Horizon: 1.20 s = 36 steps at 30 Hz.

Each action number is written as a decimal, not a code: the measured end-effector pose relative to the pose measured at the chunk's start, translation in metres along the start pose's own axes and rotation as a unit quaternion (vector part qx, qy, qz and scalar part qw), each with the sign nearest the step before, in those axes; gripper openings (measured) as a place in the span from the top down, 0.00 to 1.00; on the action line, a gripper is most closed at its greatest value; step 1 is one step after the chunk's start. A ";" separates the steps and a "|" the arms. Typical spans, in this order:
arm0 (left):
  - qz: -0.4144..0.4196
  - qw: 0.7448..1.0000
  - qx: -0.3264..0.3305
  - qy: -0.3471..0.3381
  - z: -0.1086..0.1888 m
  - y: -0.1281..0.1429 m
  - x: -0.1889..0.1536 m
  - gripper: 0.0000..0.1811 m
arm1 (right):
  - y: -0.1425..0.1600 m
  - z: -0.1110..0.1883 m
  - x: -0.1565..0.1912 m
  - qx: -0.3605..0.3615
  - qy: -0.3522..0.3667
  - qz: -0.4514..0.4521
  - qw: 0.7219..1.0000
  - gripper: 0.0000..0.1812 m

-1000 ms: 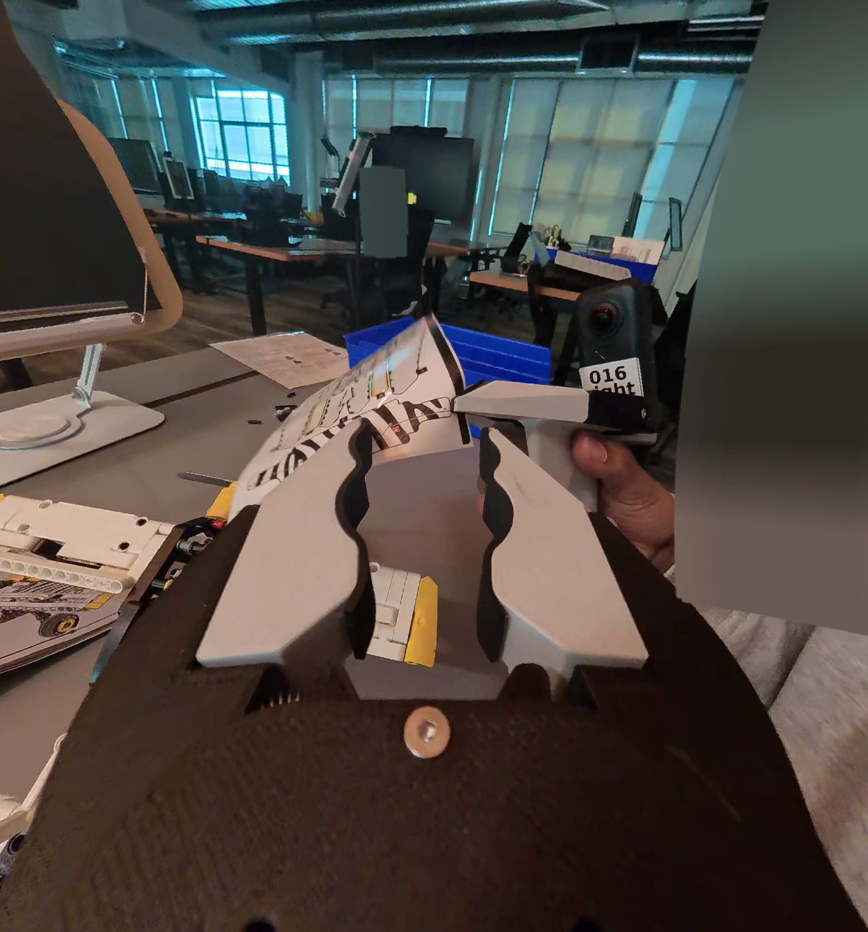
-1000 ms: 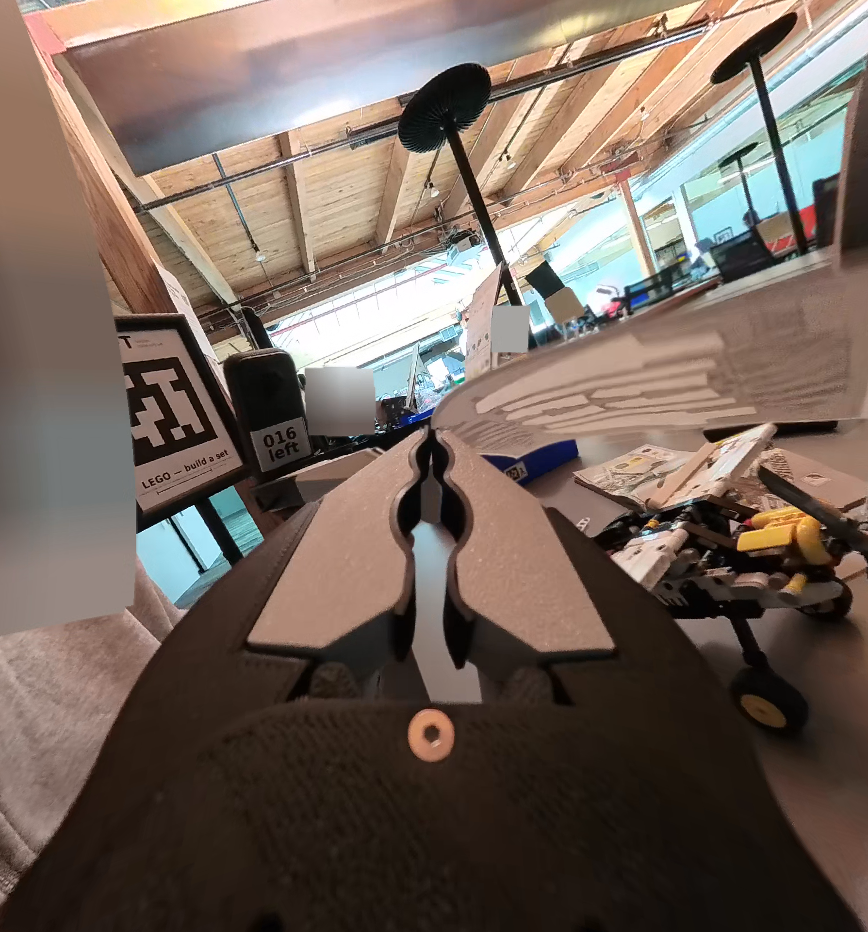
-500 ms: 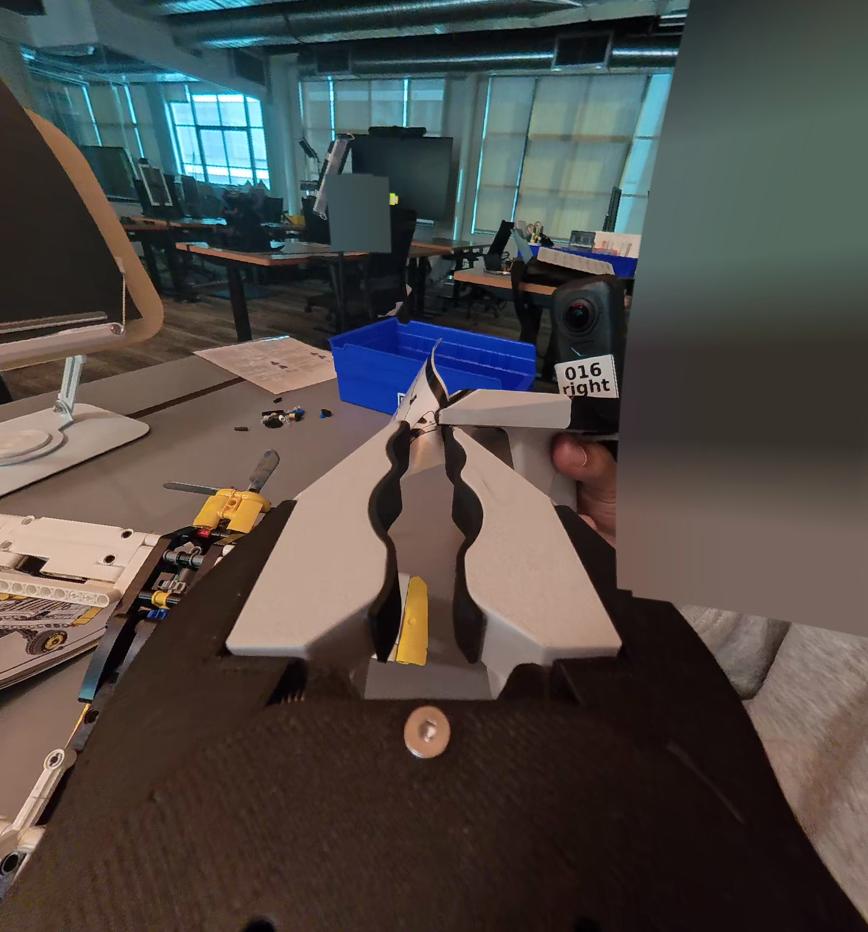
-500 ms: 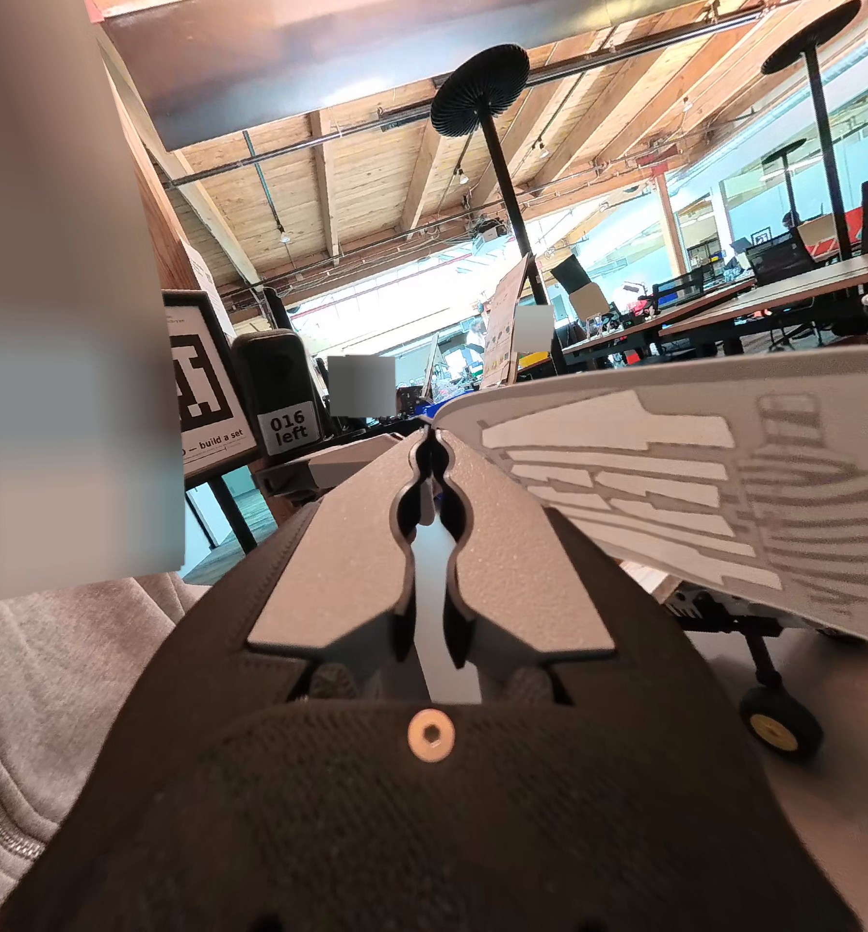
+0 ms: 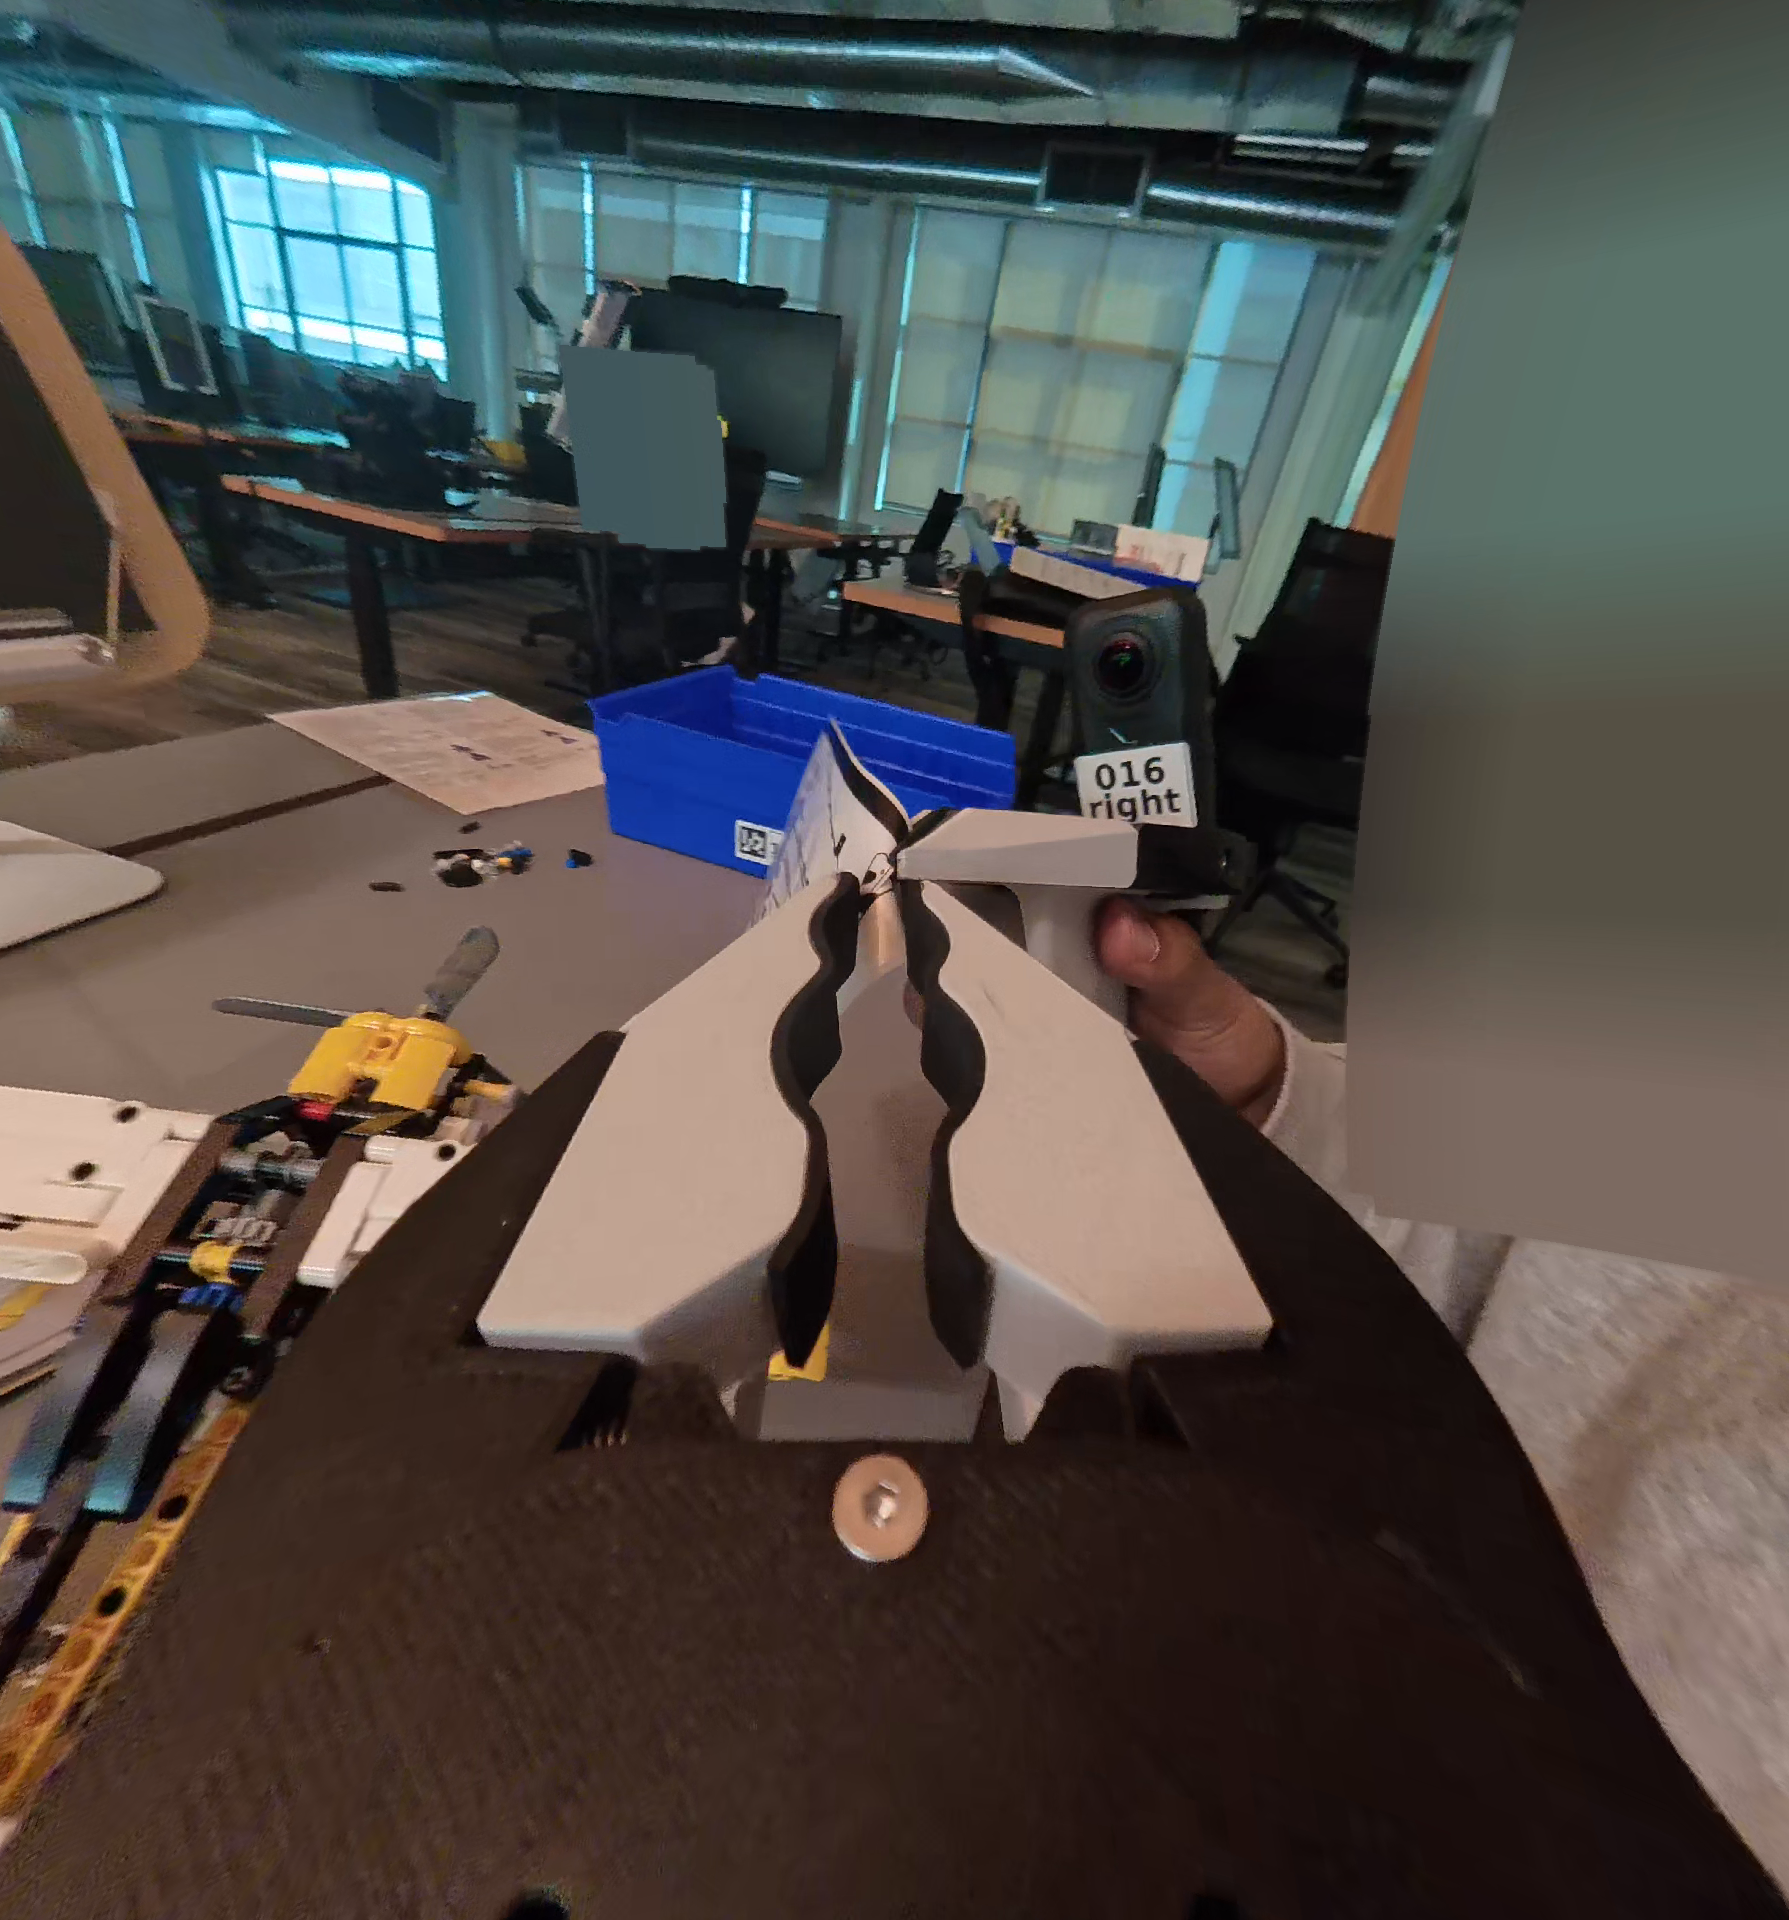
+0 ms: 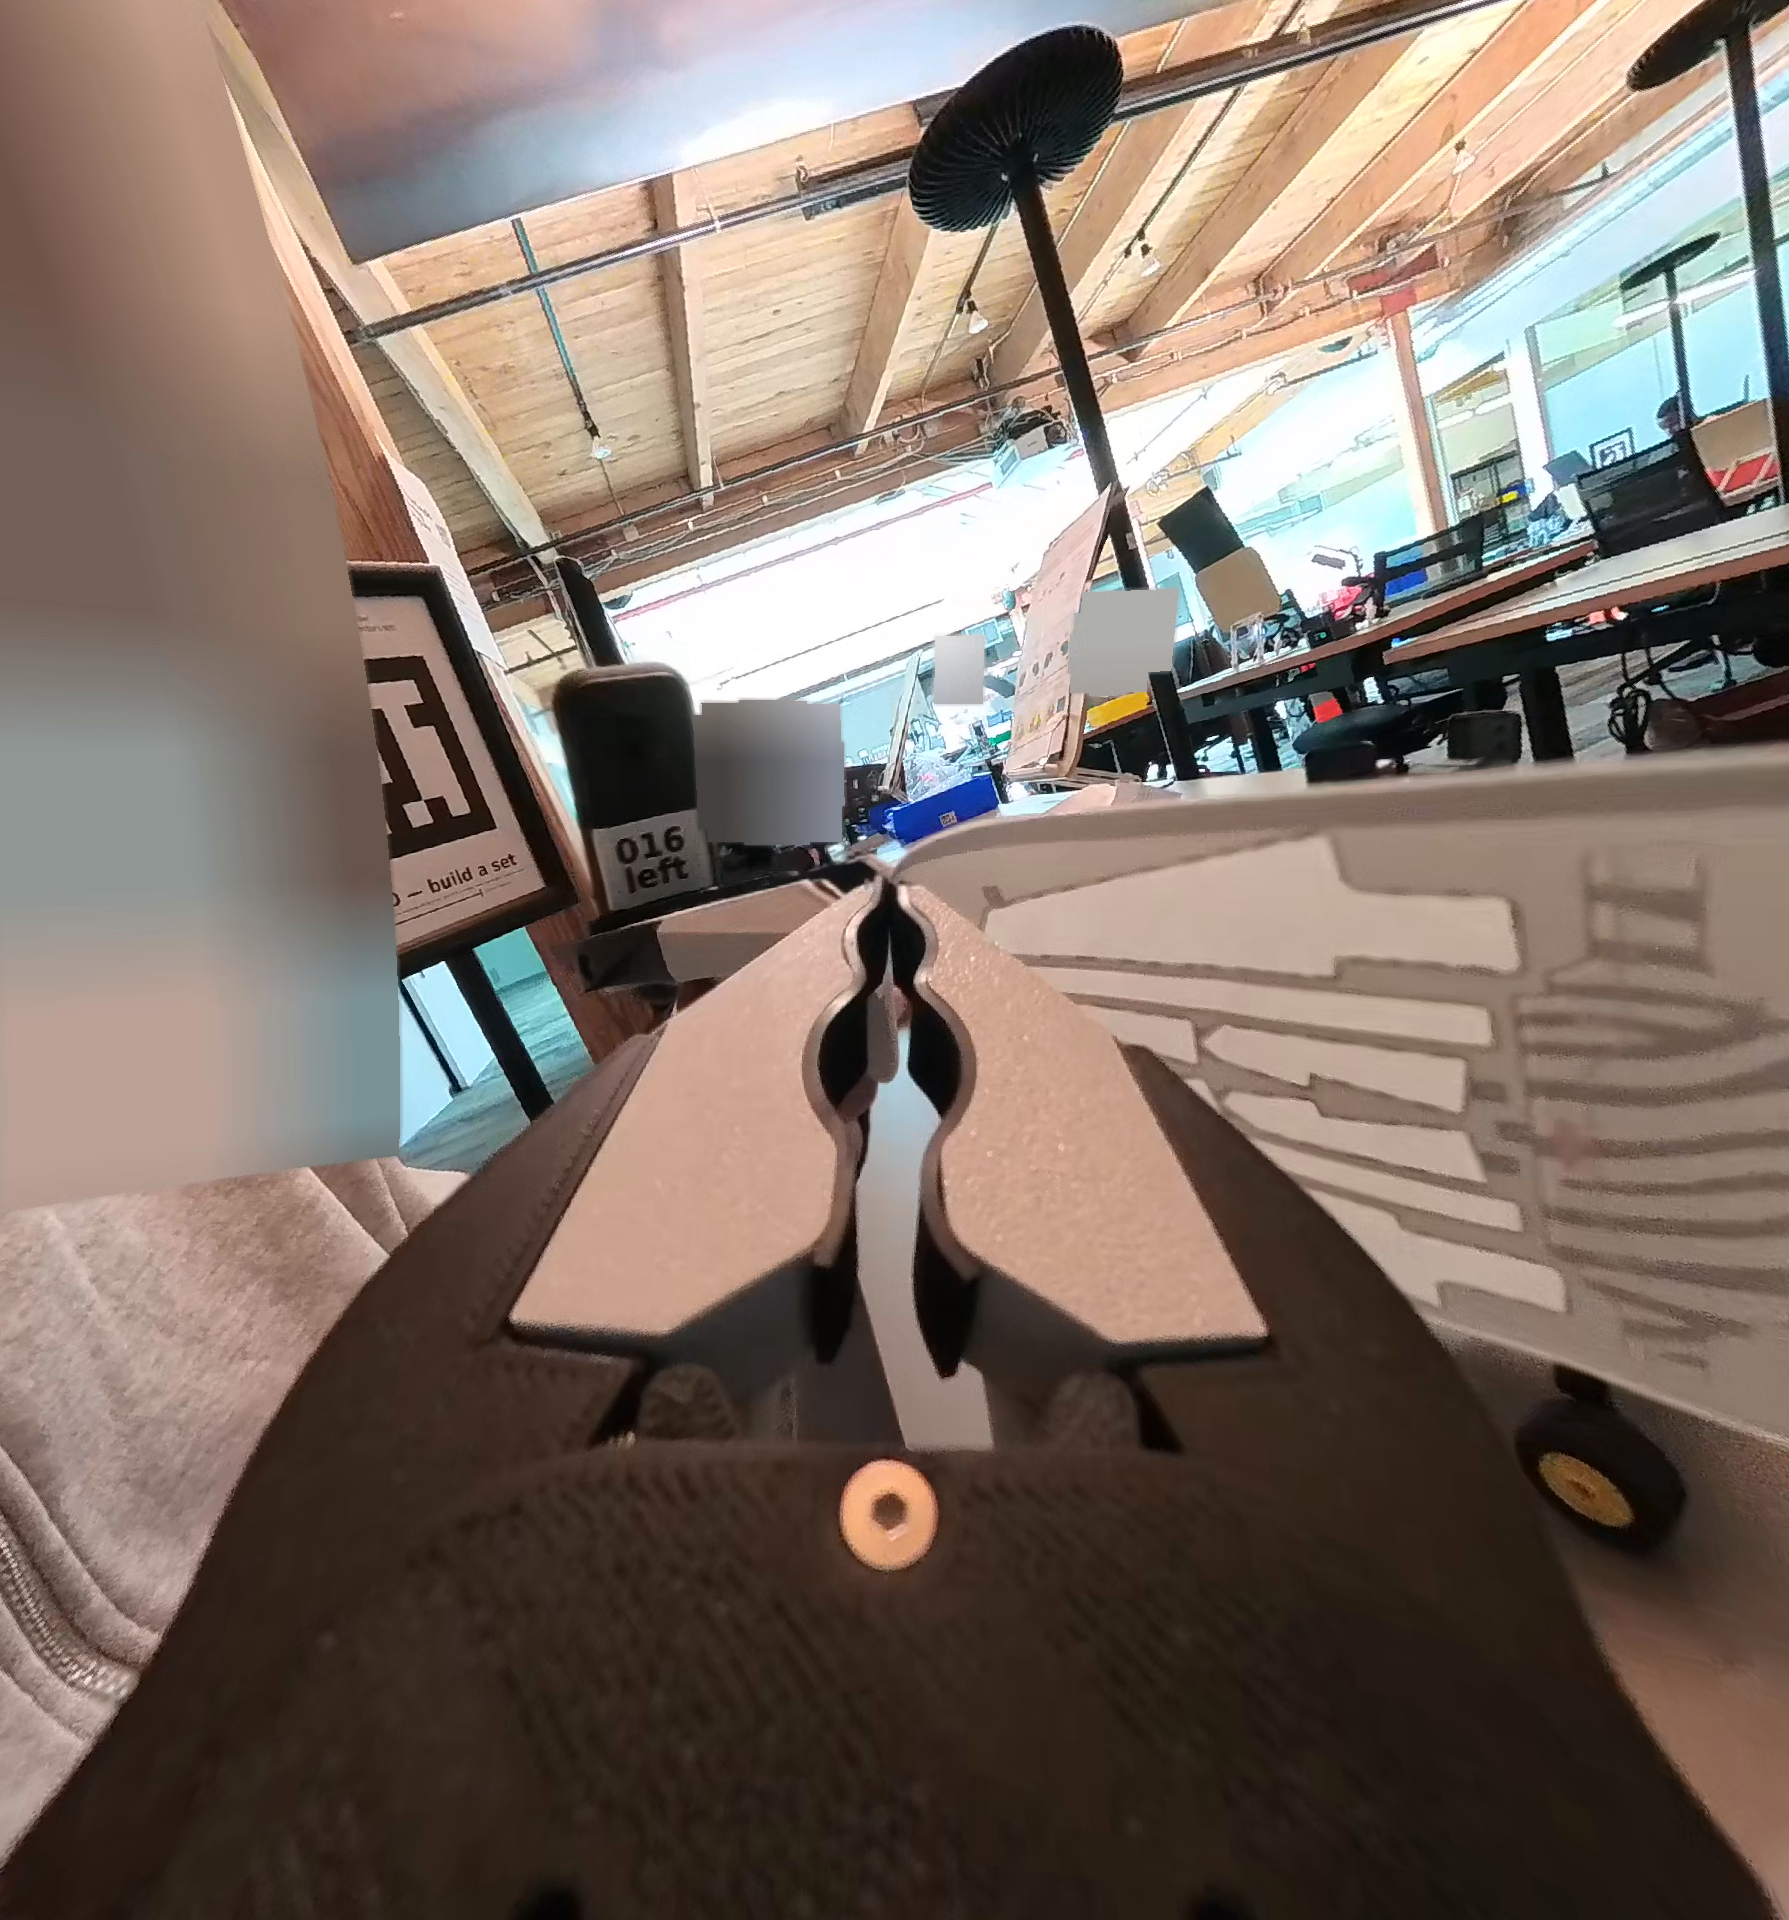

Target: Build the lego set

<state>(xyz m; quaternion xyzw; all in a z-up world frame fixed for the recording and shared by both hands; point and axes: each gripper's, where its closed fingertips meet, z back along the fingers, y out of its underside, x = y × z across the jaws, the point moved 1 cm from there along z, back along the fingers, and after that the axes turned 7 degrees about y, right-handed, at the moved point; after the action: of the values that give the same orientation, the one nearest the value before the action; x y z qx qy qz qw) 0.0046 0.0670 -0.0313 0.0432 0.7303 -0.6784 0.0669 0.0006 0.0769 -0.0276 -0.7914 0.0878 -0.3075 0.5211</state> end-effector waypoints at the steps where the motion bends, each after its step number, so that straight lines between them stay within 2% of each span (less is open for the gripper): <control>1: 0.011 1.000 -0.002 0.008 0.000 0.000 0.000 0.98 | 0.000 0.000 0.000 0.003 0.000 0.002 1.000 1.00; 14: 0.127 0.986 -0.025 0.104 0.000 0.001 -0.006 1.00 | 0.008 0.008 0.003 0.050 -0.026 0.009 0.998 1.00; 26: 0.104 0.992 -0.032 0.061 0.013 -0.006 0.012 1.00 | 0.011 0.008 0.001 0.062 -0.017 0.024 0.998 1.00; 36: 0.179 0.971 -0.156 -0.013 0.078 -0.036 0.081 1.00 | -0.004 0.027 -0.019 0.052 0.012 0.011 0.999 1.00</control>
<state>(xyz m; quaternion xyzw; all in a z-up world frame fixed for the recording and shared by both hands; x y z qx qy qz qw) -0.0776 -0.0161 -0.0144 0.1534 0.8066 -0.5337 0.2025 0.0003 0.1079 -0.0387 -0.7585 0.0860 -0.3152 0.5638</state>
